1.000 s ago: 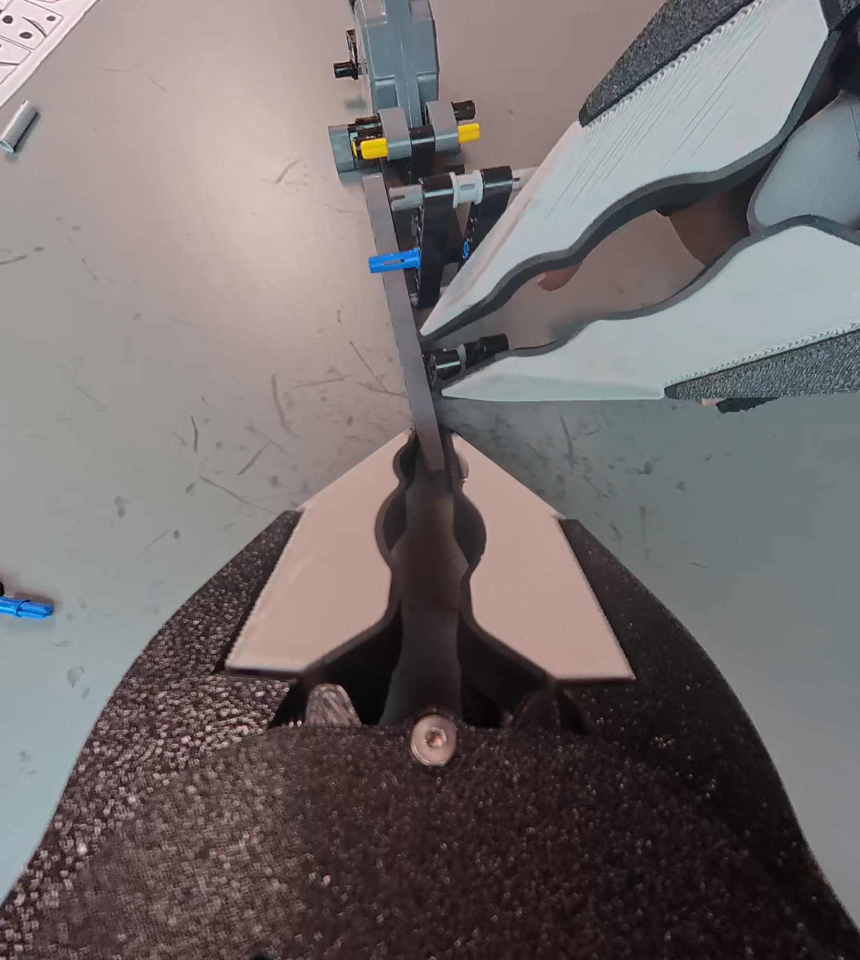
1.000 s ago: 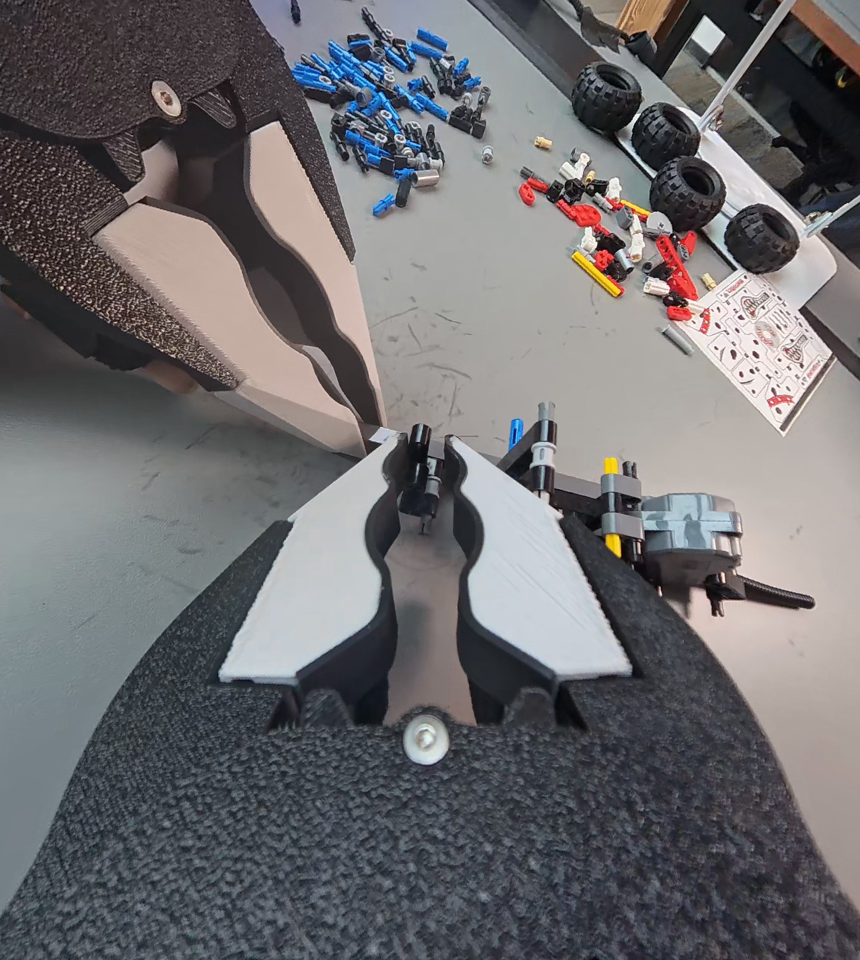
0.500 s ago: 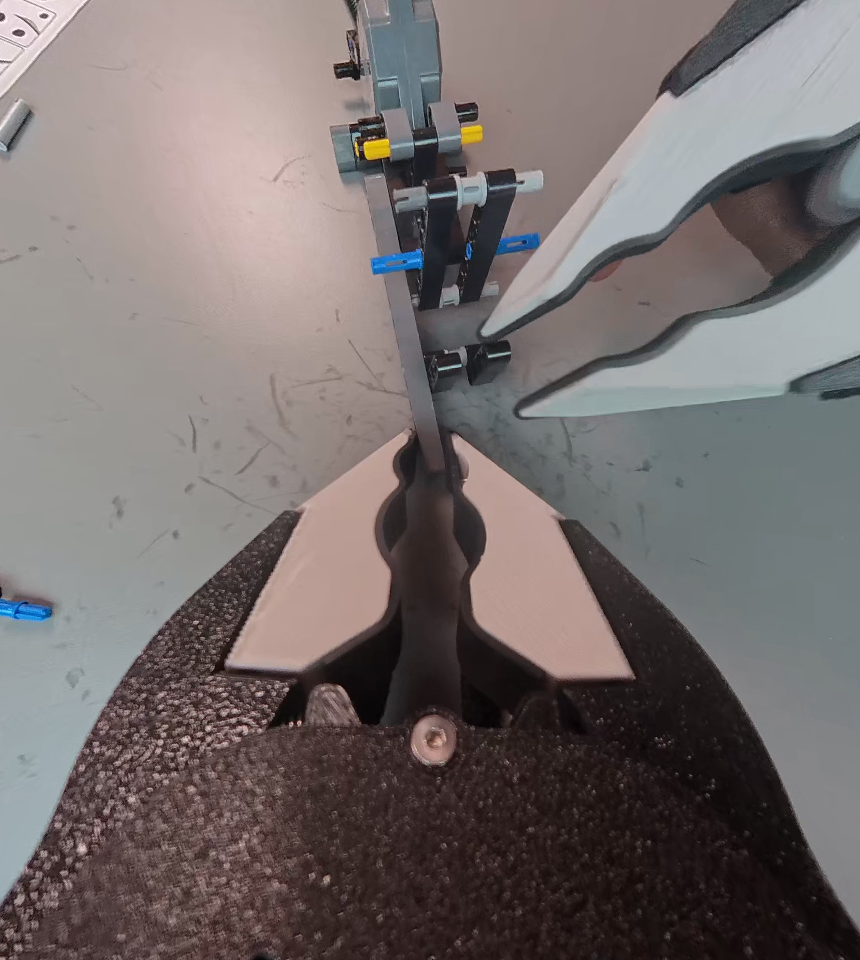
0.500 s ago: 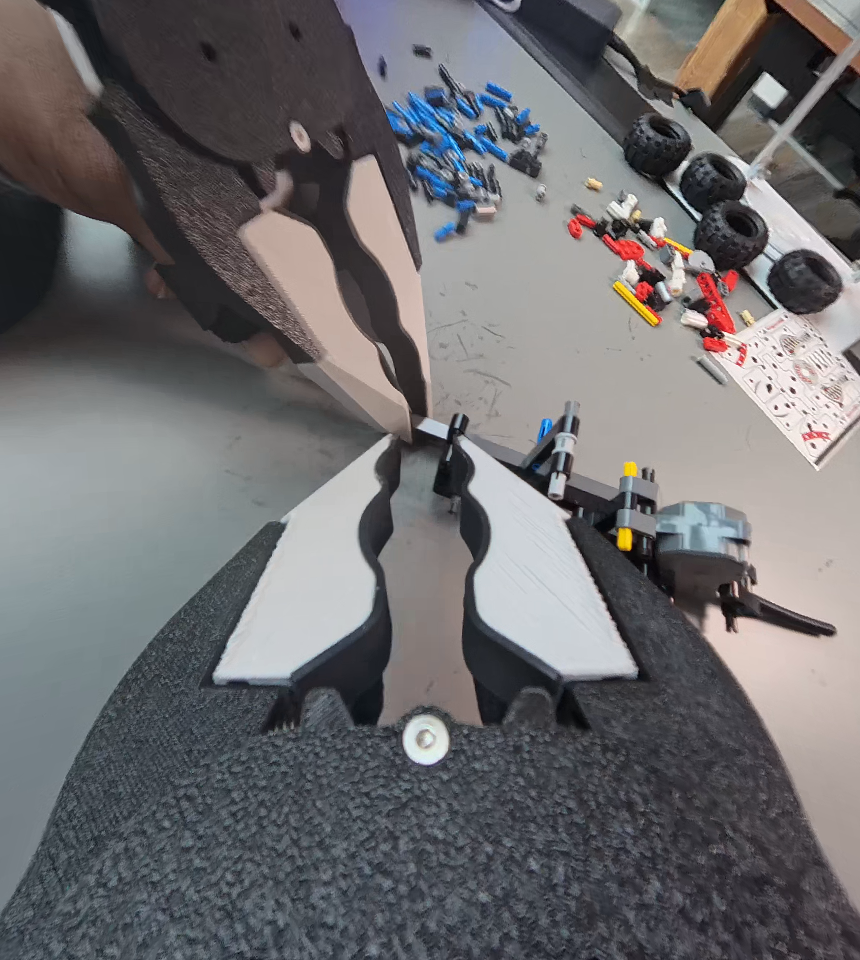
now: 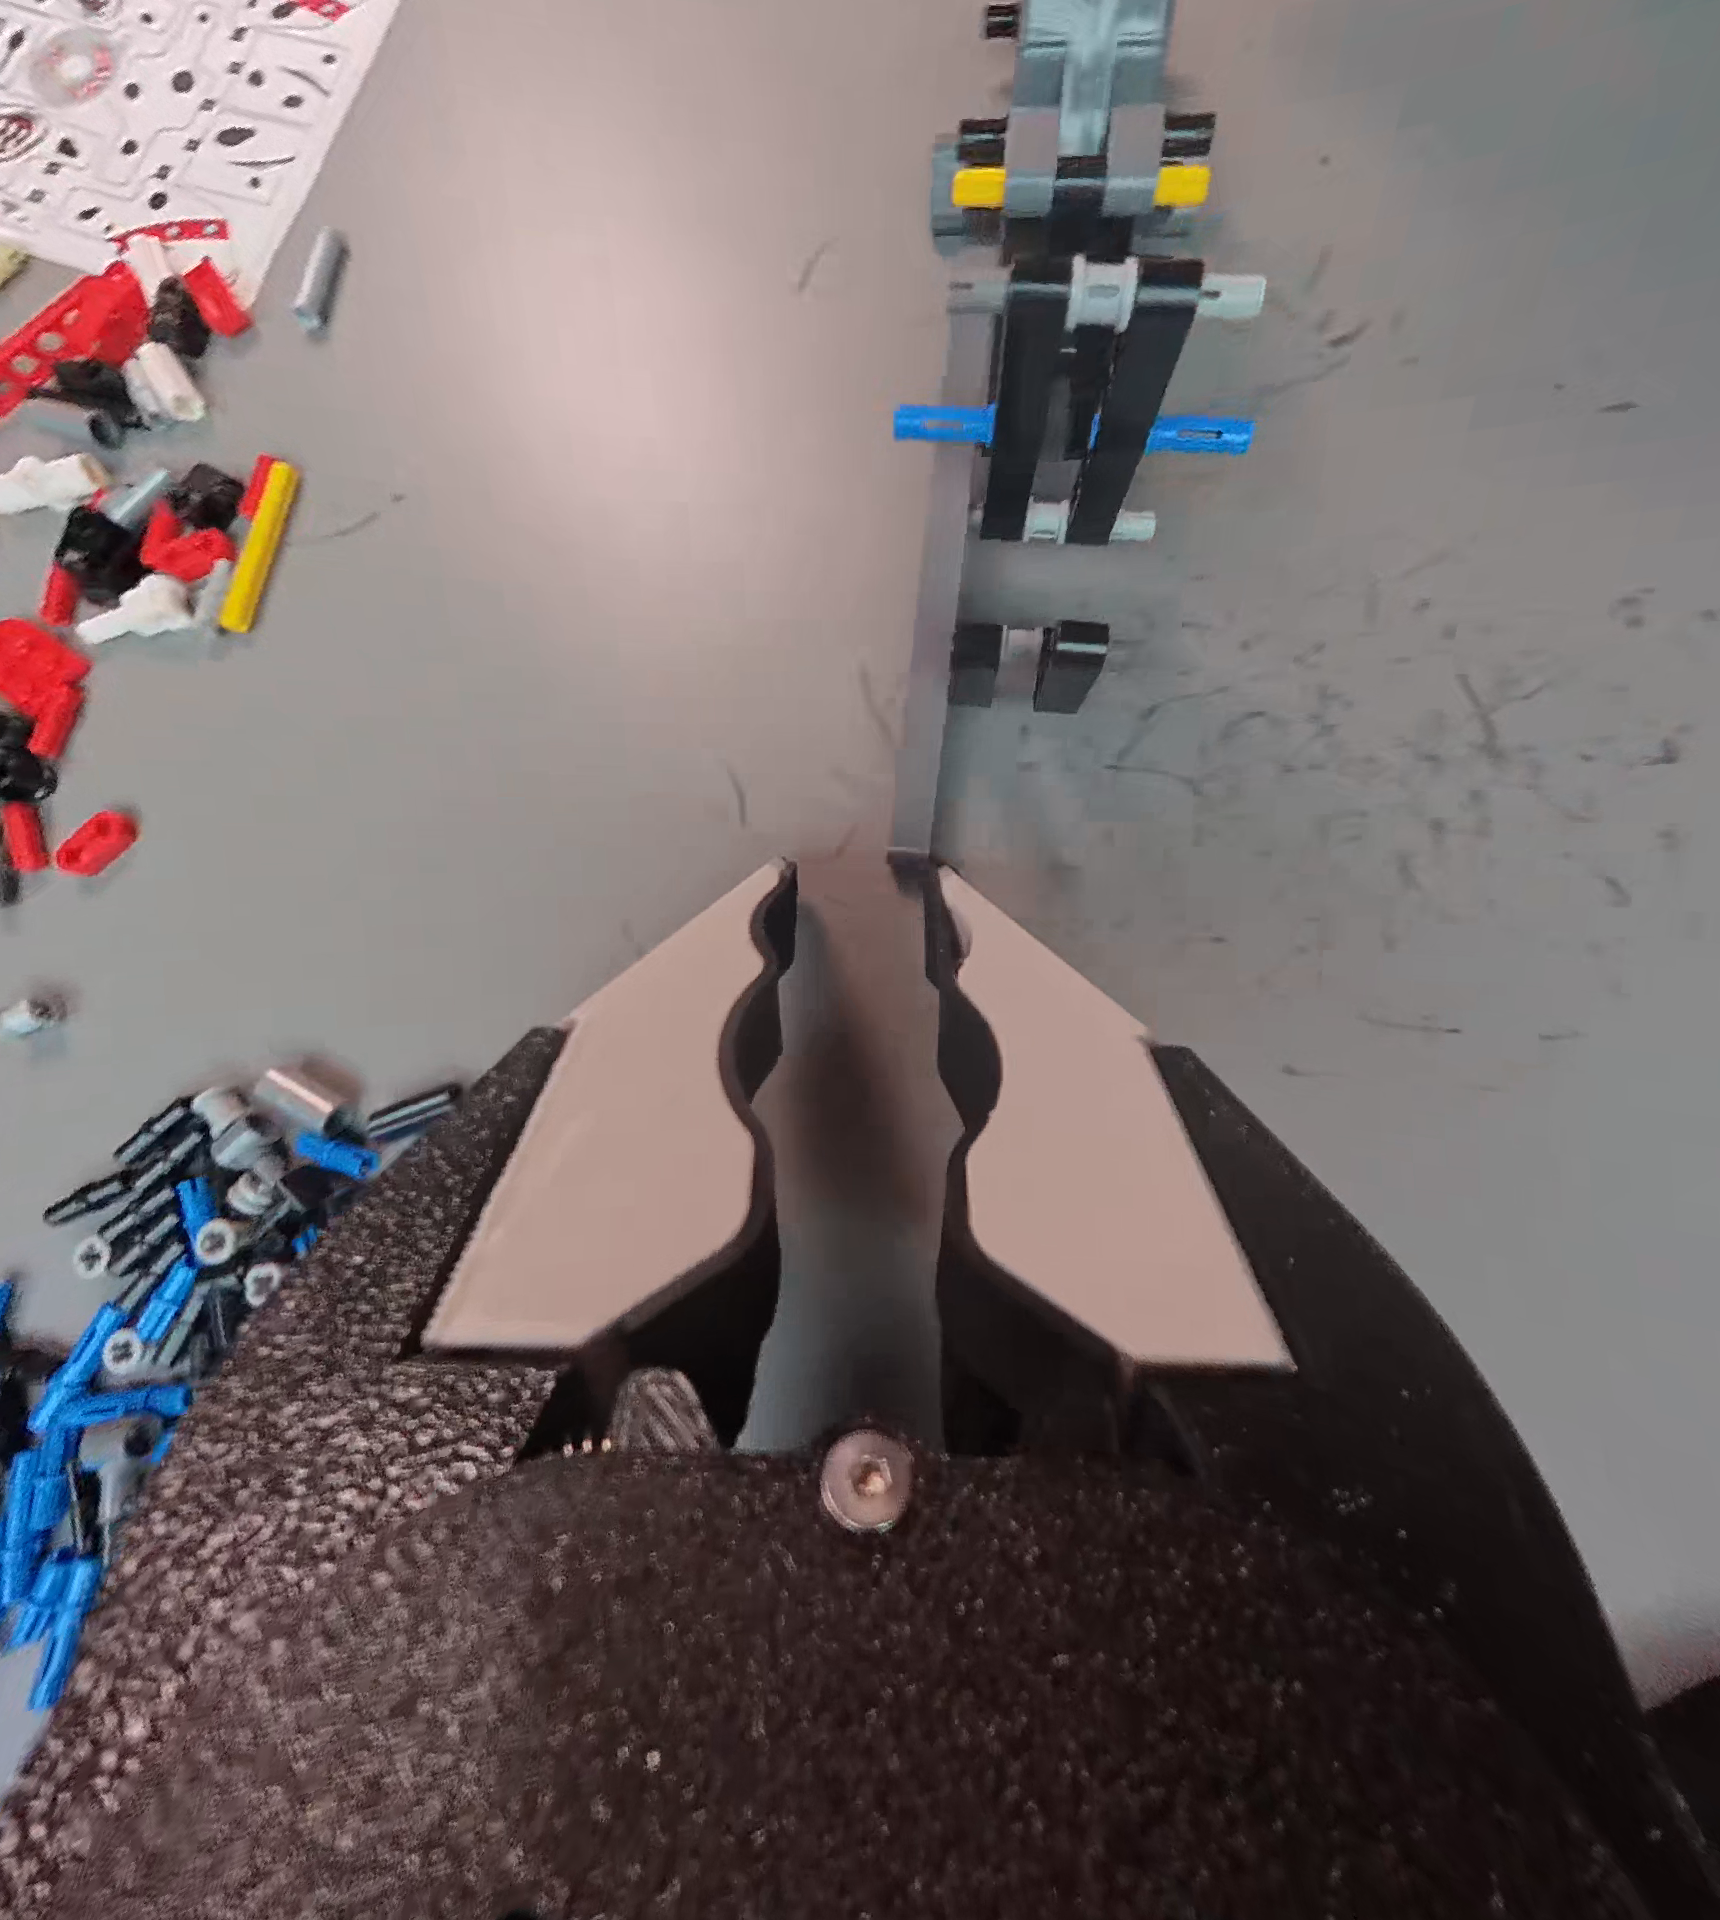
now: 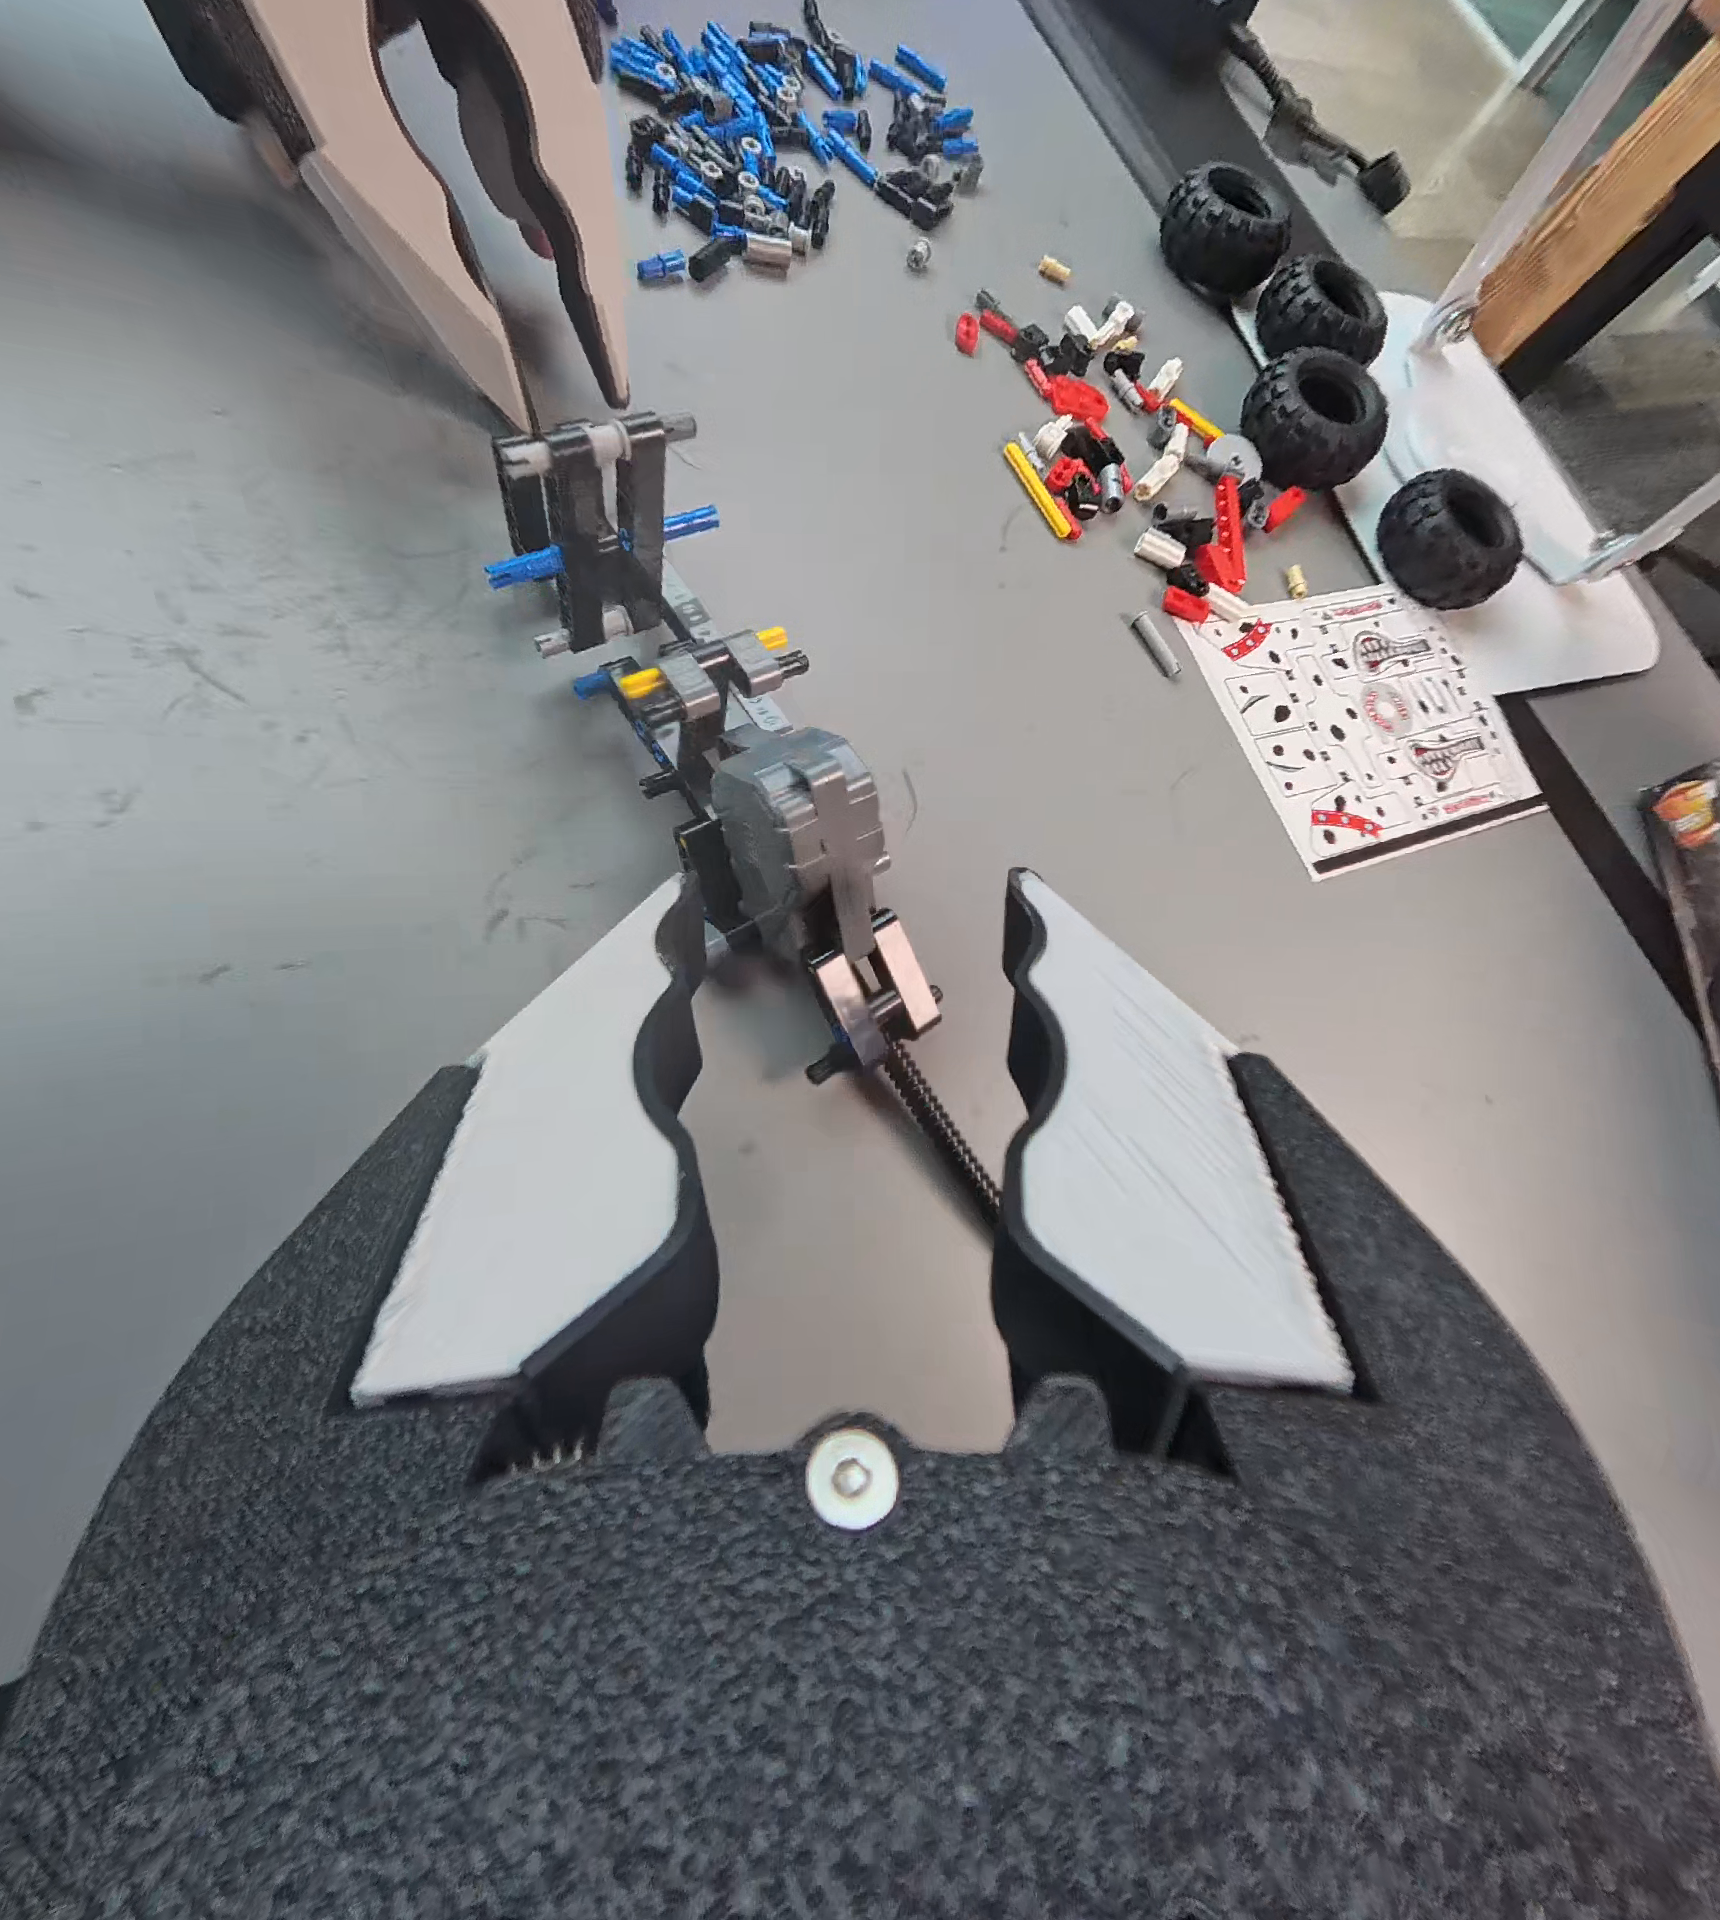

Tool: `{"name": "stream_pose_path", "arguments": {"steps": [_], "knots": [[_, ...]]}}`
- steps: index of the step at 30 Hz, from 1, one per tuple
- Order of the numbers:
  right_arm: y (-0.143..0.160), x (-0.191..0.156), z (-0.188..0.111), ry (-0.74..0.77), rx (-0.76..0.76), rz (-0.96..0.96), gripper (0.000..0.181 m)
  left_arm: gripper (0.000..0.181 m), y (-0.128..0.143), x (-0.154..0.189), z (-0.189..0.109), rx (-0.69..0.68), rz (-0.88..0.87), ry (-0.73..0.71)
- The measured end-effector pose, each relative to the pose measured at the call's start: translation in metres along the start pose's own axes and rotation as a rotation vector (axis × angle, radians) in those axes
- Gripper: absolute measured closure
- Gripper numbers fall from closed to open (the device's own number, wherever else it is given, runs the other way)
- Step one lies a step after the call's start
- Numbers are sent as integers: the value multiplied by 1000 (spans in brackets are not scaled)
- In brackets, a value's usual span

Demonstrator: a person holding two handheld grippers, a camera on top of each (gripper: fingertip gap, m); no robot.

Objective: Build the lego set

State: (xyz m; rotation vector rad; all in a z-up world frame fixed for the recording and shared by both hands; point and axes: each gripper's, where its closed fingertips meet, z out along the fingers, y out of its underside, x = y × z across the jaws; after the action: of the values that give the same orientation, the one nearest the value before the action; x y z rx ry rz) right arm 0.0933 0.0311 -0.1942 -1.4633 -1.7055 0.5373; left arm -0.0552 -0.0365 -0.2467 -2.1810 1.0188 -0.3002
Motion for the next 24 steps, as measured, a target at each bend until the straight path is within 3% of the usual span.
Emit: {"name": "stream_pose_path", "arguments": {"steps": [3, 7, 9, 13, 17, 21, 24], "knots": [[7, 0, 21, -57, -25, 2, 122, 148, 5, -5, -4, 29, -86, -26], [12, -6, 33, -86, -38, -14, 150, 141, 6, -11, -9, 59, -124, -93], [12, -6, 33, -77, -15, 28, 151, 142, -2, -17, -16, 108, -133, -134], [18, 1, 28, -59, -17, 140, 154, 149, -35, -32, -40, 362, -252, -171], [21, 5, 25, -40, -8, 135, 154, 137, -55, -50, -73, 621, -409, -190], [21, 4, 24, -44, 8, 127, 155, 121, -63, -55, -96, 745, -422, -243], [20, 2, 23, -47, 25, 104, 155, 122, -65, -54, -105, 767, -397, -291]]}}
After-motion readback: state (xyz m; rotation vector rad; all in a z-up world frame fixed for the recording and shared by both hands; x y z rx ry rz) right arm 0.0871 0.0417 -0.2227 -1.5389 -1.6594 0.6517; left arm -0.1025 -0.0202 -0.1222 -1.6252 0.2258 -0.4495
